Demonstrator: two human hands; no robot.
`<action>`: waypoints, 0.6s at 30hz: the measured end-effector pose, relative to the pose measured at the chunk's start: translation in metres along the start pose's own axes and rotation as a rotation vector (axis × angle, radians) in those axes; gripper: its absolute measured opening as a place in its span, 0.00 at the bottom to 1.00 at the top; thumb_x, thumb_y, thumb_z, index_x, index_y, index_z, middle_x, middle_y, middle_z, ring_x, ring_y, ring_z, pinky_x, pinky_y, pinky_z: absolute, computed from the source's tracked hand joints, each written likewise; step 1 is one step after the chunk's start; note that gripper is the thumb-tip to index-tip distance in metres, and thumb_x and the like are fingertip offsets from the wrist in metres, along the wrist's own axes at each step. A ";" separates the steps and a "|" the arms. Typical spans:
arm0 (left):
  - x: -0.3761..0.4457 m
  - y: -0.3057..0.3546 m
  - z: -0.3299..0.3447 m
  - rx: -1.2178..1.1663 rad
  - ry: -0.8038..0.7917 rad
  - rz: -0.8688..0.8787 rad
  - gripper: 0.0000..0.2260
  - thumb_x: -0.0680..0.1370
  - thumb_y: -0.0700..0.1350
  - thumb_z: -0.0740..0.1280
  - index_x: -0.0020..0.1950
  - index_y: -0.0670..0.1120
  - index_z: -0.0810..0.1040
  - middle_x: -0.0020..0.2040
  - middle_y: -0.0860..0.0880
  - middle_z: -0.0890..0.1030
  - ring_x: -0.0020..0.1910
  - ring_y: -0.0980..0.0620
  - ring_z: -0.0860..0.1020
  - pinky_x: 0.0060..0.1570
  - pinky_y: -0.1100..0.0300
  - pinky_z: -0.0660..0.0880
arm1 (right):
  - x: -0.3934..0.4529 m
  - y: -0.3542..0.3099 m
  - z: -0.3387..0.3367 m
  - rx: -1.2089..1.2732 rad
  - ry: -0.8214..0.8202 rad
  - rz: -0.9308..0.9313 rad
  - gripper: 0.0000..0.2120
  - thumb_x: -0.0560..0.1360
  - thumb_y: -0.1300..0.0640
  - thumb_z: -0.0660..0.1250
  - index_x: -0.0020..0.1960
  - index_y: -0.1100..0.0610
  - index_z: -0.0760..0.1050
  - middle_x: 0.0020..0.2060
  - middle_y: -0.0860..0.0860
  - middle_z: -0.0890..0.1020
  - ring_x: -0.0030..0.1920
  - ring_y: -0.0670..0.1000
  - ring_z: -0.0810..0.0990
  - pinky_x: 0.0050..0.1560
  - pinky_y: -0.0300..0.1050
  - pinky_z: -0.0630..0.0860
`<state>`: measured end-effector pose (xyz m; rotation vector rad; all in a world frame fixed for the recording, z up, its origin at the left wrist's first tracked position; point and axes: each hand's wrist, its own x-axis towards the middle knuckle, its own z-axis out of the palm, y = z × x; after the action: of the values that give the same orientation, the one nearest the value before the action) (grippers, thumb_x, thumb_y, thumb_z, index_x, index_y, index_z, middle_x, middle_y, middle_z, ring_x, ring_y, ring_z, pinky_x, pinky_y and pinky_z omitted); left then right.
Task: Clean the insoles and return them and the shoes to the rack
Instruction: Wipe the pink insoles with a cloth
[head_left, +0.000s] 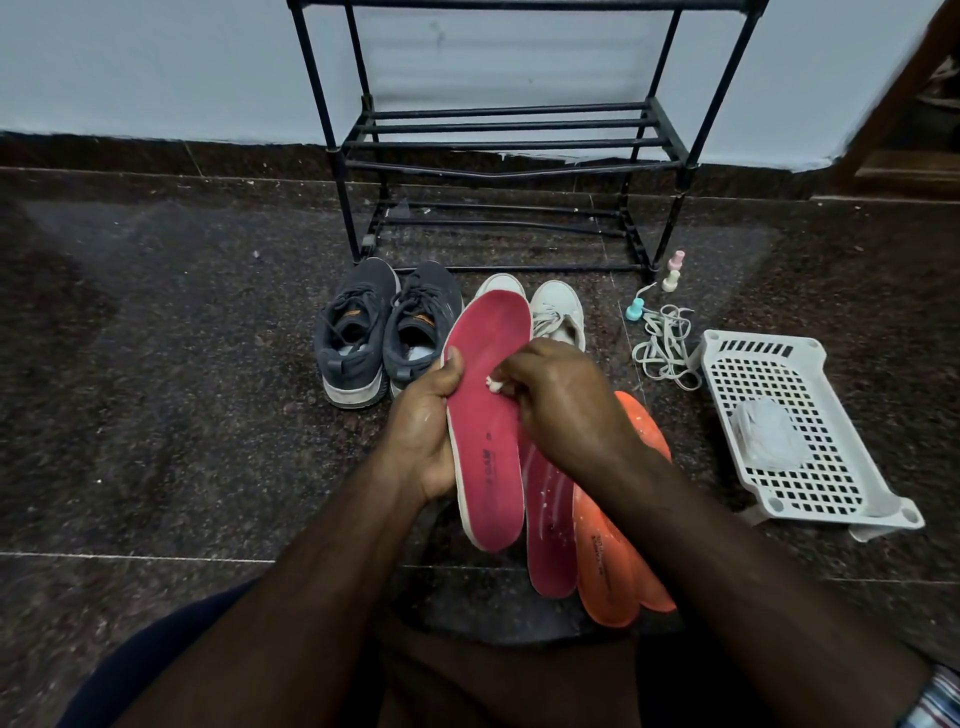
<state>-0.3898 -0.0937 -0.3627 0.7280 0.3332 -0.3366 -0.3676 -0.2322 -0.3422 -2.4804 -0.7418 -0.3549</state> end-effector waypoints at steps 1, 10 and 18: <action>0.000 0.000 -0.001 0.016 0.021 0.006 0.22 0.84 0.56 0.56 0.56 0.40 0.80 0.46 0.40 0.84 0.44 0.43 0.84 0.51 0.47 0.79 | -0.001 -0.001 0.001 -0.002 0.002 0.007 0.10 0.67 0.66 0.70 0.47 0.58 0.84 0.39 0.53 0.82 0.41 0.56 0.81 0.42 0.49 0.79; 0.000 0.006 -0.002 -0.052 0.114 0.025 0.31 0.81 0.60 0.61 0.75 0.38 0.67 0.56 0.37 0.79 0.52 0.41 0.79 0.61 0.43 0.75 | -0.012 -0.018 0.010 0.052 -0.058 -0.029 0.10 0.68 0.63 0.67 0.47 0.57 0.83 0.39 0.53 0.82 0.43 0.57 0.80 0.45 0.49 0.77; -0.003 0.010 -0.002 -0.079 0.127 0.039 0.31 0.81 0.62 0.60 0.71 0.37 0.71 0.54 0.38 0.80 0.51 0.41 0.80 0.49 0.49 0.80 | -0.020 -0.025 0.014 0.223 -0.081 0.021 0.07 0.71 0.60 0.72 0.48 0.54 0.84 0.42 0.49 0.84 0.45 0.49 0.81 0.48 0.48 0.78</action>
<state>-0.3891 -0.0845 -0.3573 0.6789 0.4494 -0.2398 -0.3970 -0.2150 -0.3513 -2.3009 -0.7449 -0.1553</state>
